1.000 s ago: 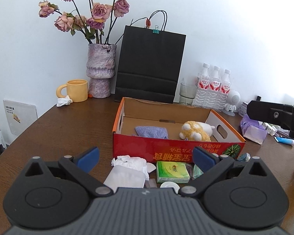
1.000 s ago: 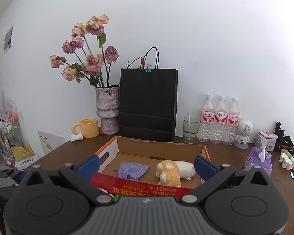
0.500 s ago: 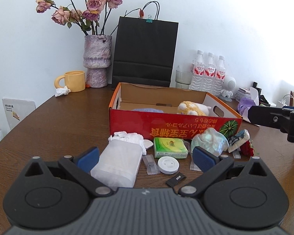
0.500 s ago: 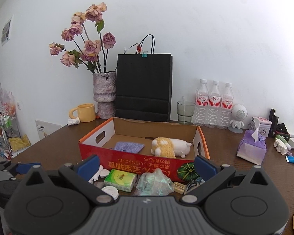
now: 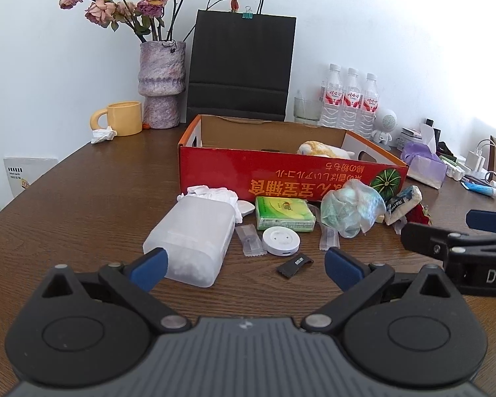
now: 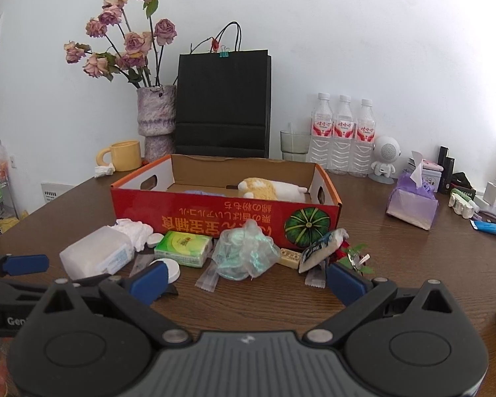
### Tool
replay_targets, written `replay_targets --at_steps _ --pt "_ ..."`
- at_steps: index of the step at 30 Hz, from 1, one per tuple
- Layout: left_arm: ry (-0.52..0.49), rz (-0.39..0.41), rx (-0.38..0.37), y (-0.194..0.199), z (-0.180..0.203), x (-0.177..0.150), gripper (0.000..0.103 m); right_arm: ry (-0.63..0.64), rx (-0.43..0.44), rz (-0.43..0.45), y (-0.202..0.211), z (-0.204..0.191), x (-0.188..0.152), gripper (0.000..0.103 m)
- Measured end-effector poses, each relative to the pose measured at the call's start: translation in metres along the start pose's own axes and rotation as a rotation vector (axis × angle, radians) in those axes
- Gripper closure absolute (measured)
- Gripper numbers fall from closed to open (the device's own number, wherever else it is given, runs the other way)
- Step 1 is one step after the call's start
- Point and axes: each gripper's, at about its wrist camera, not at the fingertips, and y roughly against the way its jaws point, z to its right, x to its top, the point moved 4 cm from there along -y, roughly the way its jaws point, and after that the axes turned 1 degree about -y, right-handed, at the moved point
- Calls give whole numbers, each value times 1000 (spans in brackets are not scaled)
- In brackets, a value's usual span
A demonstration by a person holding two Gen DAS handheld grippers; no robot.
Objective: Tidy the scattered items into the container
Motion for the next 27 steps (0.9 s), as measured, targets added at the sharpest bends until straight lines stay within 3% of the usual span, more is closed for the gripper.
replay_targets --at_steps 15,27 --pt "20 7 31 -9 -4 -10 0 -40 20 -35 -13 3 -32 0" --pt "-19 25 62 -8 2 -13 0 -22 13 11 -10 0 -32 0"
